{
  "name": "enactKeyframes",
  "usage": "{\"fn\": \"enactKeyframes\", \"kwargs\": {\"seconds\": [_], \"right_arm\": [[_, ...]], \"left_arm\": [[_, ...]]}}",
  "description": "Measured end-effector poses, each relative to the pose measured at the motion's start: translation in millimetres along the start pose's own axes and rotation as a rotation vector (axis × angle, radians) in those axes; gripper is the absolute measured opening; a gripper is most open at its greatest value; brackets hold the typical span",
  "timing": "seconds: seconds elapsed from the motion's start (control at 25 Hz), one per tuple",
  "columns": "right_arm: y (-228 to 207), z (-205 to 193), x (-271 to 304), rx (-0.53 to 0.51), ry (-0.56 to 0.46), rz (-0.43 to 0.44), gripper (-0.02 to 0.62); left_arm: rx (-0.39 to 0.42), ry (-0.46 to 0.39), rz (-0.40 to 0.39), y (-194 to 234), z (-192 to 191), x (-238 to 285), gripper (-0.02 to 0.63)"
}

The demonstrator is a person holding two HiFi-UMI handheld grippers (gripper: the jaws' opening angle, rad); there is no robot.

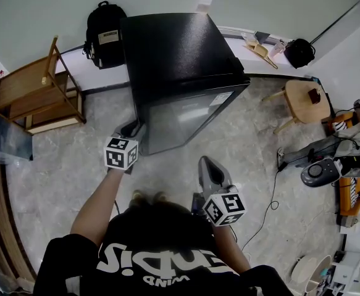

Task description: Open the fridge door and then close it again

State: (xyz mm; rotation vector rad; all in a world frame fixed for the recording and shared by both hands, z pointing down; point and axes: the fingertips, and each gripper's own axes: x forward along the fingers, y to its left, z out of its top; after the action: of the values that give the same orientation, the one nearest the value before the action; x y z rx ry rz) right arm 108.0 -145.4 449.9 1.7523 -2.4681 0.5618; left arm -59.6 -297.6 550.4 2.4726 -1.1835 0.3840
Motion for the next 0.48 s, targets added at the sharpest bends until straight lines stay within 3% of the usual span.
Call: {"fn": "enactKeyframes", "kwargs": {"seconds": [0.48], "right_arm": [[5.6, -2.0, 5.7, -0.005, 0.010, 0.028, -0.003]], "left_arm": [[-0.018, 0.016, 0.017, -0.4, -1.3, -2.2, 0.091]]}}
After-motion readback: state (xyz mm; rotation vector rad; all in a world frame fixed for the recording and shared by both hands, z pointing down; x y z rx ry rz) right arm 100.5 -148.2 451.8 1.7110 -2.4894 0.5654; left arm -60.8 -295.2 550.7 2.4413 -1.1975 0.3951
